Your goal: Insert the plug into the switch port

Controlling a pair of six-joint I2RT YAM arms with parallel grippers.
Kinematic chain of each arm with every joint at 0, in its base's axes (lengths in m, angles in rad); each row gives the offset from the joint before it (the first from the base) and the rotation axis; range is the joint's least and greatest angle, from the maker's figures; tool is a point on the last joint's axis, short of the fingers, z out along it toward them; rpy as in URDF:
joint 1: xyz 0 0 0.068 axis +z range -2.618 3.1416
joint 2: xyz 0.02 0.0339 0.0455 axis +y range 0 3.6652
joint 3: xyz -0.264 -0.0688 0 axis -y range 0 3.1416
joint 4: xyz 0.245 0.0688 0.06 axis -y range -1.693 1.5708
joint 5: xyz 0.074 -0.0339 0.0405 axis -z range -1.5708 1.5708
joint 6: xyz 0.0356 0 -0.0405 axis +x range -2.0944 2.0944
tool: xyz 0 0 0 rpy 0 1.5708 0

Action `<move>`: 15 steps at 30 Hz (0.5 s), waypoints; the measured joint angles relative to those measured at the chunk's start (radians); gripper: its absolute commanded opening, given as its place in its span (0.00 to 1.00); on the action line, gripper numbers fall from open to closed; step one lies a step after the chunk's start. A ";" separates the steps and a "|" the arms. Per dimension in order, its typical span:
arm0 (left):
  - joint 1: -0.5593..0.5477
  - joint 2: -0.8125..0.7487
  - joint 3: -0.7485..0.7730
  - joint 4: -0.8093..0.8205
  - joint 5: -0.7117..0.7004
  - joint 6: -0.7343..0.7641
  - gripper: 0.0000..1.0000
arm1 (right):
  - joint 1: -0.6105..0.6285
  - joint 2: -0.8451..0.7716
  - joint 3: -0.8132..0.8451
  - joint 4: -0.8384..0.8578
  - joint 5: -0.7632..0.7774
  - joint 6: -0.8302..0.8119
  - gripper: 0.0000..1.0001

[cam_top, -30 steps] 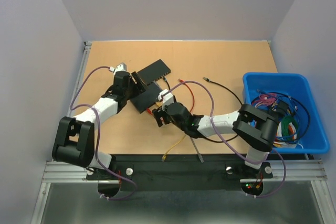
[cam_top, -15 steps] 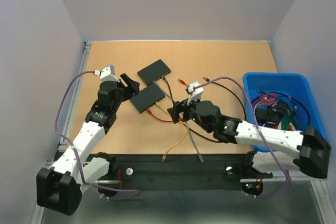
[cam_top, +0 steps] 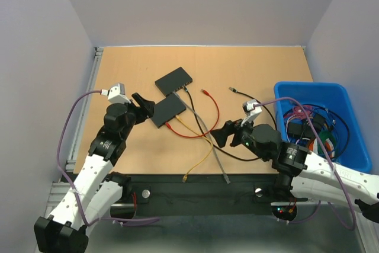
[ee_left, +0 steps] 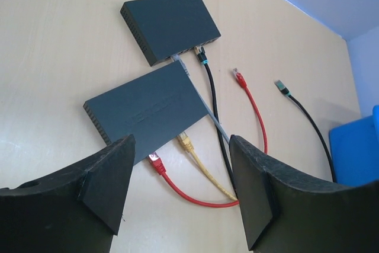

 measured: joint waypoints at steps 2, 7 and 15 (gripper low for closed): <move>-0.006 -0.019 0.000 -0.021 -0.002 0.000 0.76 | 0.000 -0.023 -0.011 -0.043 0.006 0.016 0.92; -0.031 -0.047 0.000 -0.066 -0.026 -0.003 0.76 | 0.000 -0.032 -0.017 -0.110 0.013 0.035 0.92; -0.043 -0.042 0.000 -0.089 -0.045 -0.003 0.76 | 0.000 -0.044 -0.017 -0.149 0.027 0.046 0.93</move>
